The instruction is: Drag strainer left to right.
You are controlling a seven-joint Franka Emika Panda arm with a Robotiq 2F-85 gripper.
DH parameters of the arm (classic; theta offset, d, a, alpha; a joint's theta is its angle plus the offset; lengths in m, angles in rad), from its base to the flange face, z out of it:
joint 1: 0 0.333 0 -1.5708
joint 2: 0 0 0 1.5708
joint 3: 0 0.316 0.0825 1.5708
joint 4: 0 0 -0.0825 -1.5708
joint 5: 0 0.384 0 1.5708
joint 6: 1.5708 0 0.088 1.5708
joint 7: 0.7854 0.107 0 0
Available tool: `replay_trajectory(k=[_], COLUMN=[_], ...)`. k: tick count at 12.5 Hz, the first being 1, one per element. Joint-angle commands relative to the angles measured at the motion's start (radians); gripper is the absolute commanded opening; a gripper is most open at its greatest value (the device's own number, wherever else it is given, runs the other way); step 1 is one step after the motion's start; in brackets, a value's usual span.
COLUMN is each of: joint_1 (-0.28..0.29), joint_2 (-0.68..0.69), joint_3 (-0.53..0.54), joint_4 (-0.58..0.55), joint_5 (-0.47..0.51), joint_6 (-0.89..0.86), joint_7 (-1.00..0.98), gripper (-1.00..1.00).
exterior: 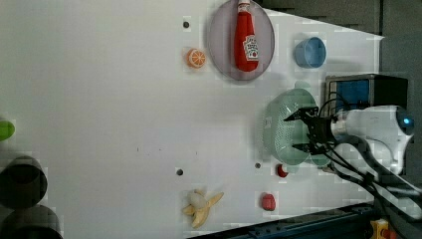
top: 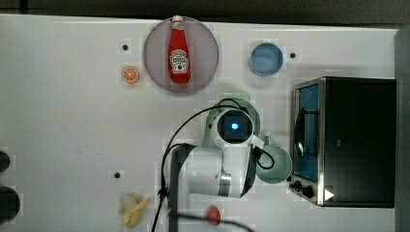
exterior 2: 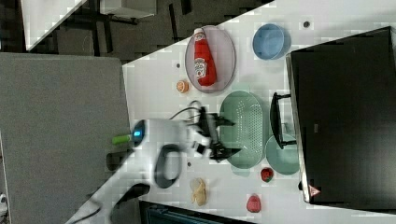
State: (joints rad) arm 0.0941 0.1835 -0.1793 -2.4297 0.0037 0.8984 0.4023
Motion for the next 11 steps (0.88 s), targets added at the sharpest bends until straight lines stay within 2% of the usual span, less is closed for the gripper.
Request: replay_trajectory(k=[1,4,8,11], joint_1=[0.018,0.018,0.018,0.018], joint_2=[-0.210,-0.370,-0.493,-0.515], joint_3=[0.003,-0.004,-0.002,-0.002], joint_4=[0.127,0.263,0.417,0.451], joint_5=[0.010,0.007,-0.020,-0.078], joint_6=[-0.239,-0.516,-0.815,-0.841], joint_7=[-0.232,-0.396,-0.397,-0.397], gripper=[1.00,1.00,1.00,1.00])
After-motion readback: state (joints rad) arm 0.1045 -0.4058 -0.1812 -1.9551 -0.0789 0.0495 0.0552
